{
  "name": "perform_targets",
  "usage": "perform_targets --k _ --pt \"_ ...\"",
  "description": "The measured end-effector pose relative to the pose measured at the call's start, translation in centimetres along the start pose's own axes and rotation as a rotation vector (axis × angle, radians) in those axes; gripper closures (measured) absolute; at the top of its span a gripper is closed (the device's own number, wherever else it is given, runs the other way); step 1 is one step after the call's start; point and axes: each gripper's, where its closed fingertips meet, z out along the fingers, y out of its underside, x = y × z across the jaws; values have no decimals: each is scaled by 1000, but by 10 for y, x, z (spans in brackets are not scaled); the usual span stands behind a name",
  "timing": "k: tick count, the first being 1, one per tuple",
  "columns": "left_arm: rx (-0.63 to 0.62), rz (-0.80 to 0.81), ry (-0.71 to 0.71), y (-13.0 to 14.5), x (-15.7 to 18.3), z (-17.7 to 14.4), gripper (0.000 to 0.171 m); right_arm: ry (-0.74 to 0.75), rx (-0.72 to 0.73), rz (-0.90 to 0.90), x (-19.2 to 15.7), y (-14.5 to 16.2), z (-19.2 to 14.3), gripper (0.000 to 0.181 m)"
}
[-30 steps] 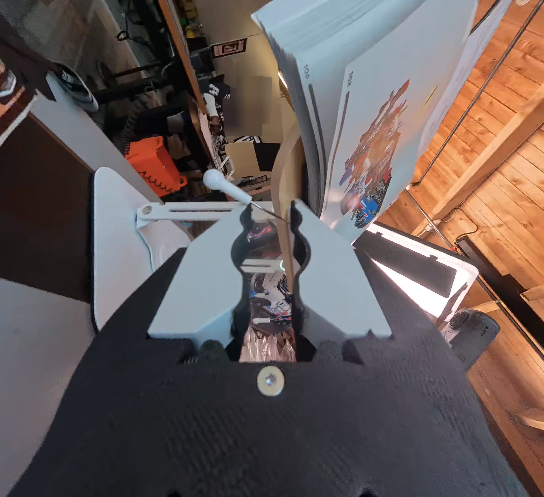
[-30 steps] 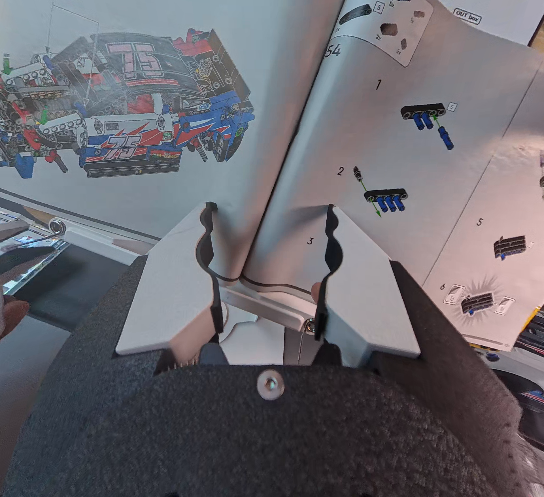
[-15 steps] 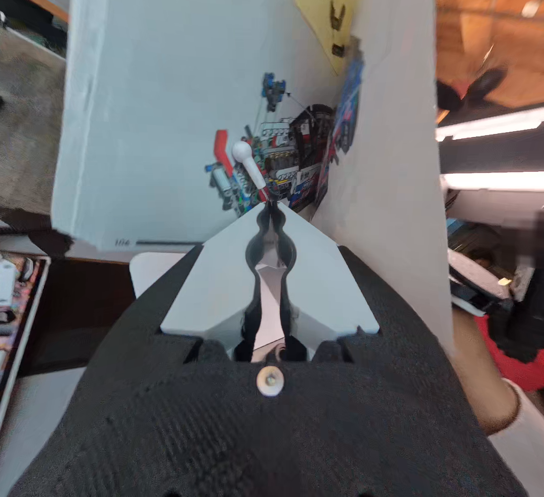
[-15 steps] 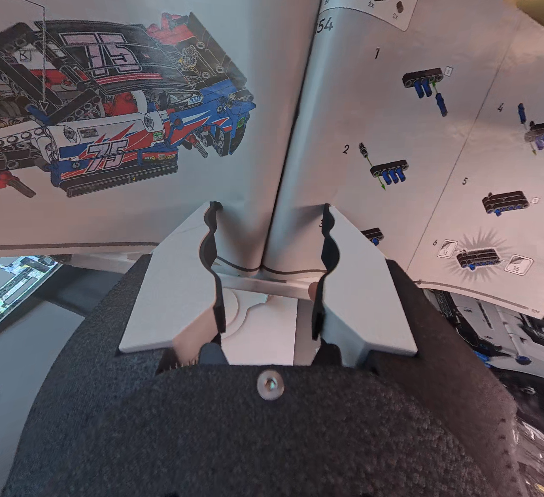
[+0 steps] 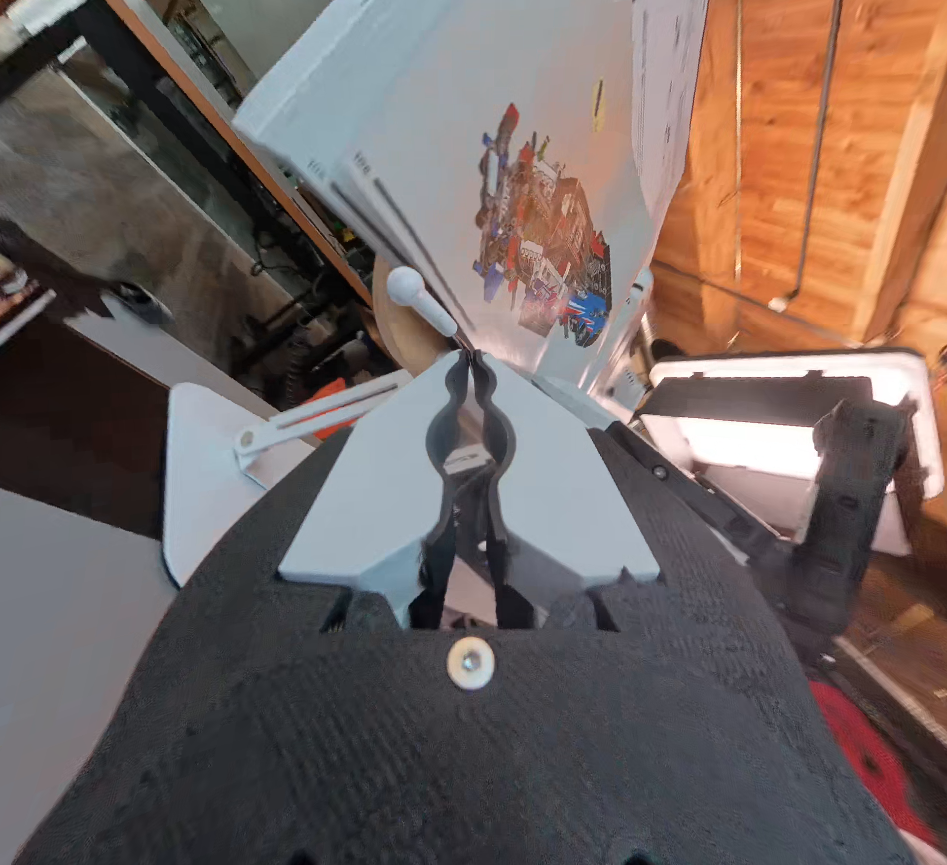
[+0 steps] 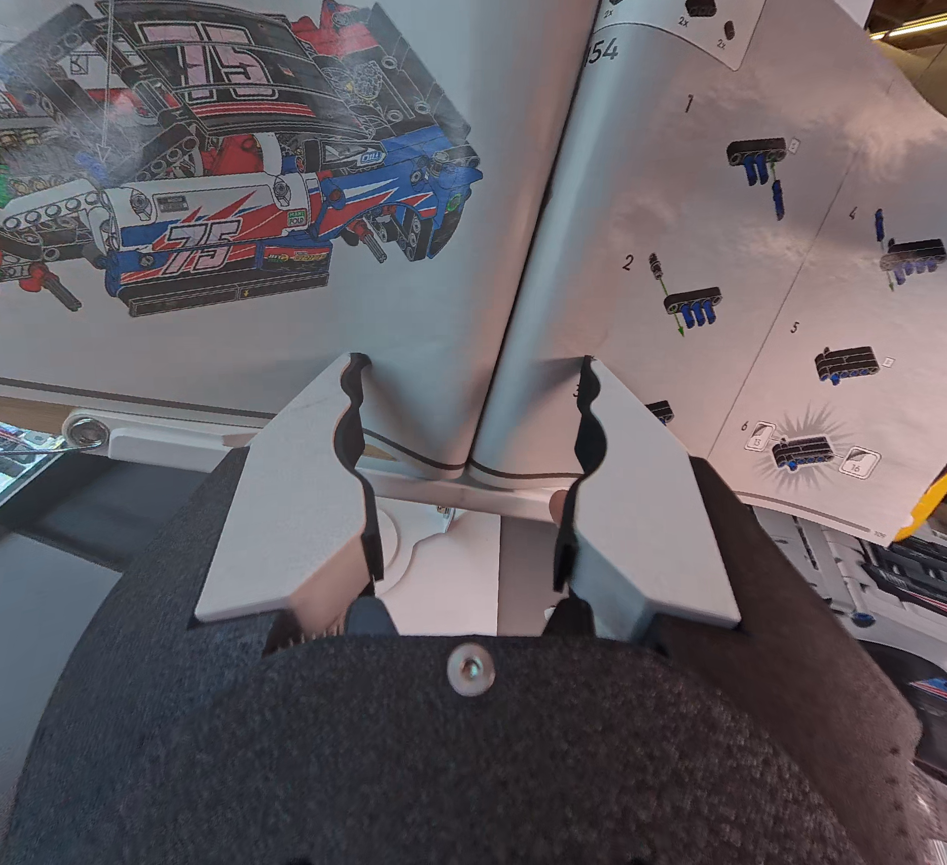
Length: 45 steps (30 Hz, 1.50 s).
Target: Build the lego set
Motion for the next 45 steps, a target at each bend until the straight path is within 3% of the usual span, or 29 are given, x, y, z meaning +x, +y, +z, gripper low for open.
perform_targets --k 3,6,11,13,17,24,30,33,35,38,40,42,45 --pt "-113 328 -35 -6 15 14 171 -1 10 -2 0 0 0 100" --pt "-279 781 -65 1 33 37 171 -6 18 7 -1 1 -1 103" --pt "-723 1363 84 59 39 61 171 -13 27 9 -1 1 -2 104" --pt "-788 1522 120 64 33 63 171 -23 22 -4 -1 3 -3 103" --pt "-871 1516 200 67 33 60 171 -75 21 -51 -1 6 -4 101" --pt "-987 1682 265 70 28 60 171 -173 40 -91 10 11 -22 107" --pt "-959 1765 219 60 15 62 171 -263 96 -73 35 18 -44 119" --pt "-975 1661 137 54 12 62 169 -293 113 -81 42 22 -50 120" --pt "-984 1528 94 52 18 60 157 -307 111 -94 45 26 -55 122" --pt "-846 1385 166 55 63 61 156 -301 113 -123 54 37 -56 123" --pt "-804 1374 214 69 88 63 161 -289 122 -155 61 42 -55 126" --pt "-843 1370 260 96 101 66 161 -323 141 -182 62 43 -56 132" --pt "-878 1466 232 131 97 89 171 -295 82 -180 74 51 -48 131"
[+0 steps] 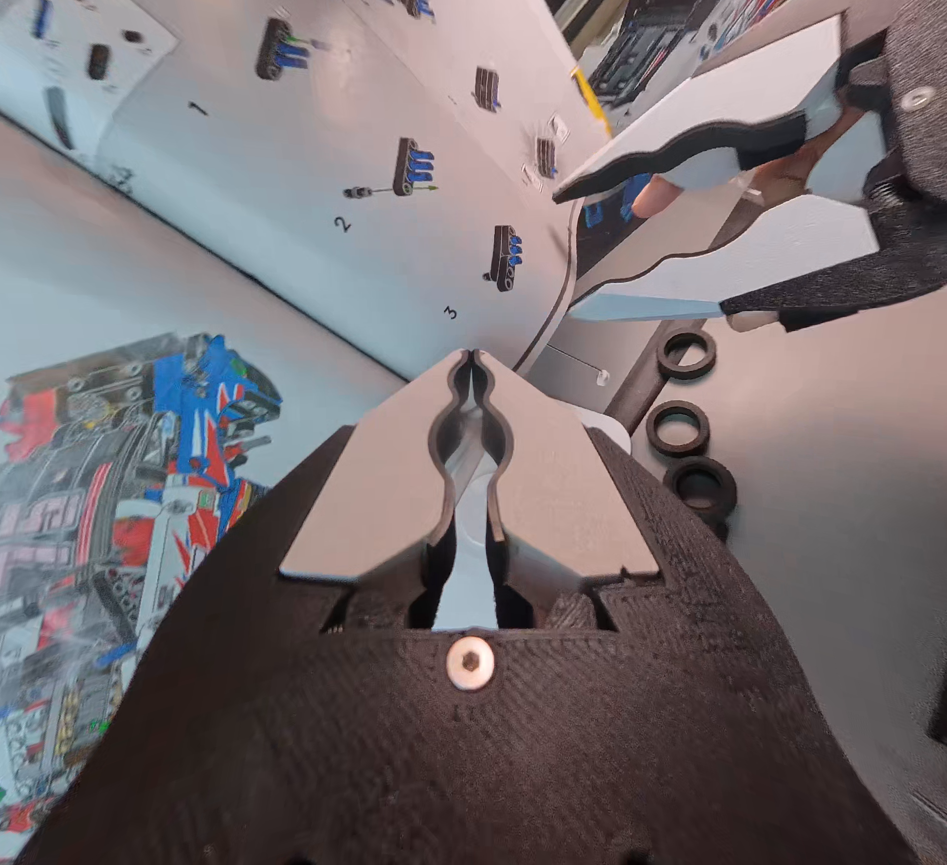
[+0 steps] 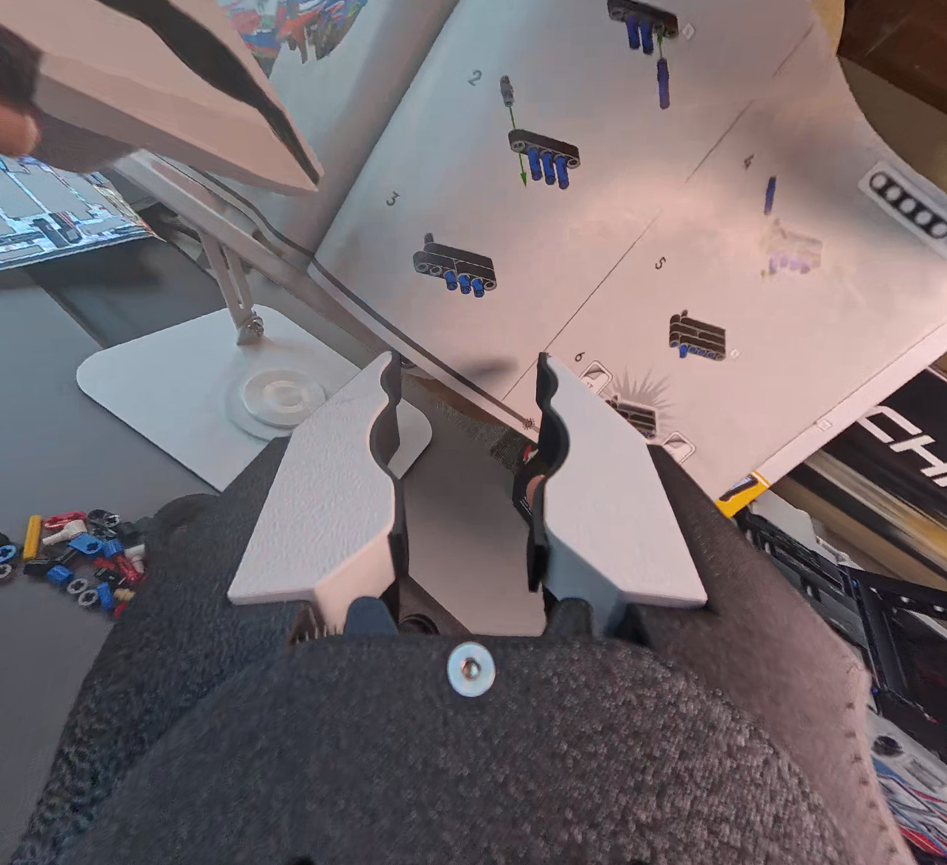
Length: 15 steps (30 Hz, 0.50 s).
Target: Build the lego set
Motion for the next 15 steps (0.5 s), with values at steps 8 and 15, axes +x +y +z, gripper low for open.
perform_targets --k 8,15 --pt "-202 54 -195 10 -11 43 171 -29 -84 128 -10 40 -5 147" --pt "-267 141 -176 20 -5 45 171 58 -259 -294 -30 62 22 181"
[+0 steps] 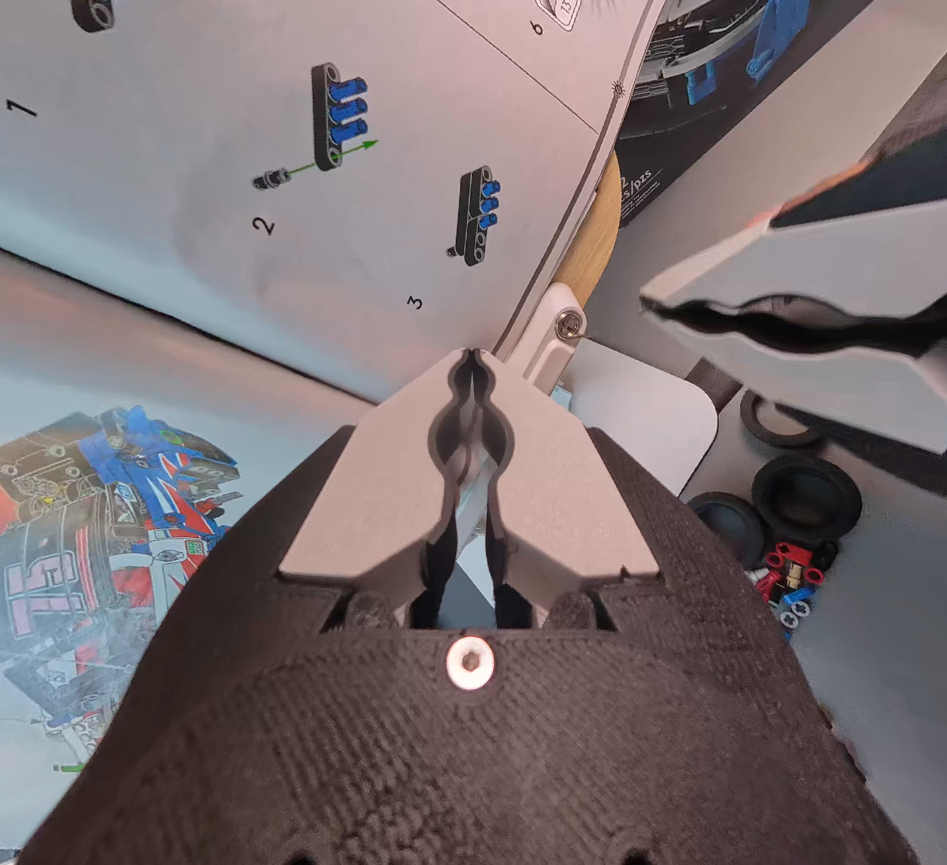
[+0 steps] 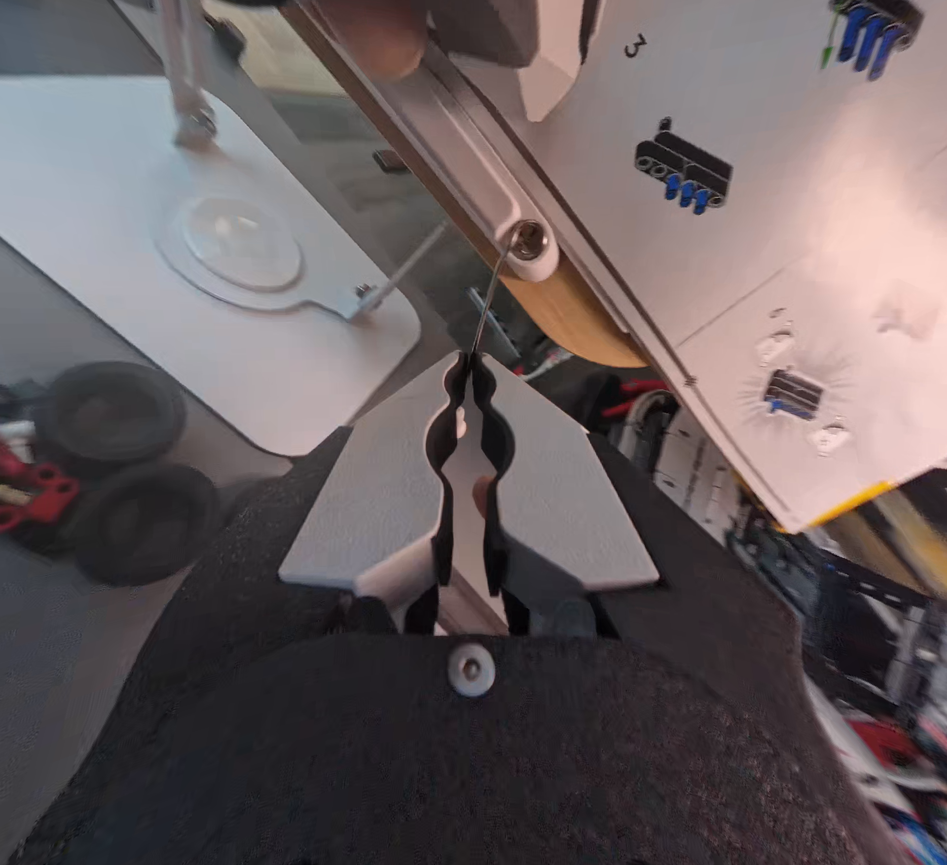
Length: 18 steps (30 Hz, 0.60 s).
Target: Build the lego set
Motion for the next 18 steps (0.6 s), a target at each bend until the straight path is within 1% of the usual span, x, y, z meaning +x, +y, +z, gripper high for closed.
perform_targets --k 1,3,5,6,8,10,12,14,15,16,18 --pt "6 -4 20 1 1 0 171 82 -36 -77 17 3 -5 181" --pt "18 -50 64 1 2 0 171 207 -20 -288 44 -8 -23 181" --pt "13 -75 95 2 3 -2 171 295 -42 -553 55 -26 -32 179" --pt "13 -84 108 2 3 -3 171 321 -42 -645 58 -34 -32 178" --pt "26 -107 132 3 4 -6 171 343 -5 -768 60 -52 -28 175" --pt "53 -149 152 3 4 -8 171 339 2 -806 61 -62 -19 172" --pt "67 -172 160 6 3 -6 171 302 -9 -703 64 -60 -13 169" --pt "95 -188 176 6 5 -7 171 274 18 -523 64 -57 -19 158" --pt "103 -194 178 6 5 -8 171 278 71 -381 66 -57 -27 144" --pt "114 -198 176 6 5 -8 171 247 124 -211 66 -56 -34 142" --pt "126 -215 171 6 5 -8 171 91 217 199 59 -55 -39 142"
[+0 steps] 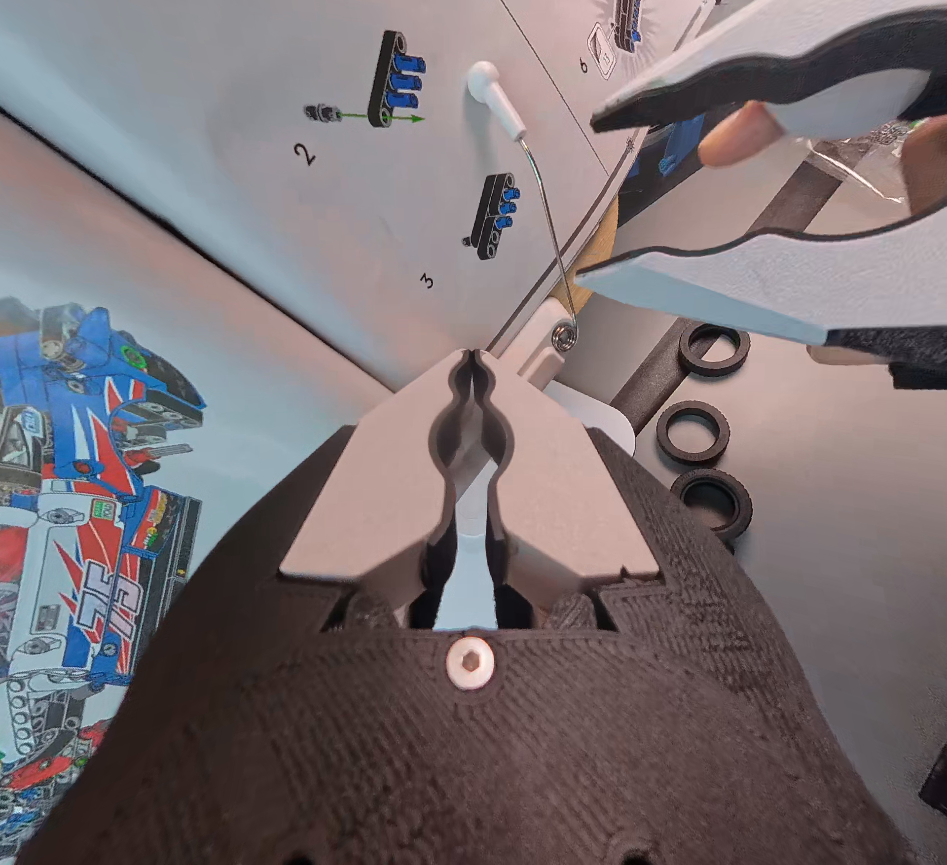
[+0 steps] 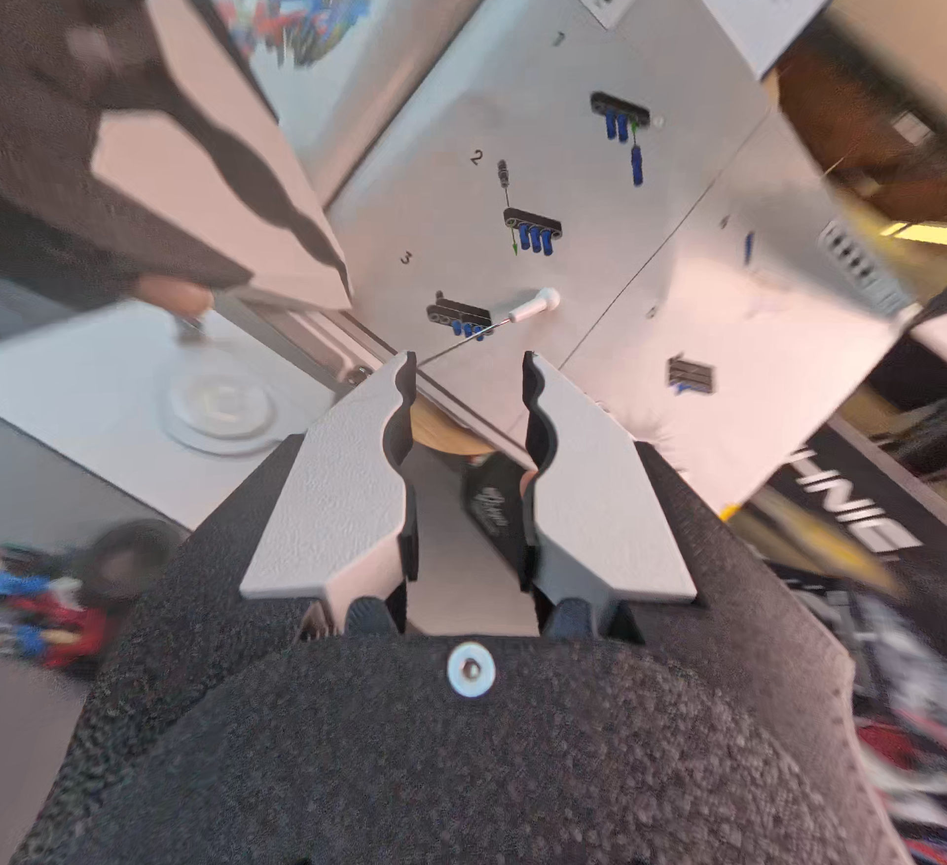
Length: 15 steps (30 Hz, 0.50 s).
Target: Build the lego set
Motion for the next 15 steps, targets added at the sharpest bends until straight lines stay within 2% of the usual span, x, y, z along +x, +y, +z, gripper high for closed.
perform_targets --k 3,5,6,7,10,11,12,15 --pt "-3 -34 -3 0 0 -1 171 -189 36 529 -3 0 13 136" --pt "4 -75 -1 0 0 -2 171 -309 66 694 -7 -12 22 164" --pt "18 -99 4 0 0 -2 171 -309 68 676 -8 -16 25 176" --pt "38 -125 14 0 0 -2 171 -283 73 561 -10 -19 28 181" --pt "122 -215 62 -2 1 -5 171 -217 102 0 -37 -33 31 181" --pt "154 -242 61 -1 0 -8 171 -188 82 -107 -39 -34 33 181" --pt "185 -266 60 0 -1 -12 171 -200 68 -125 -41 -34 34 181" --pt "261 -325 37 6 -5 -26 171 -305 75 -23 -47 -34 32 181"
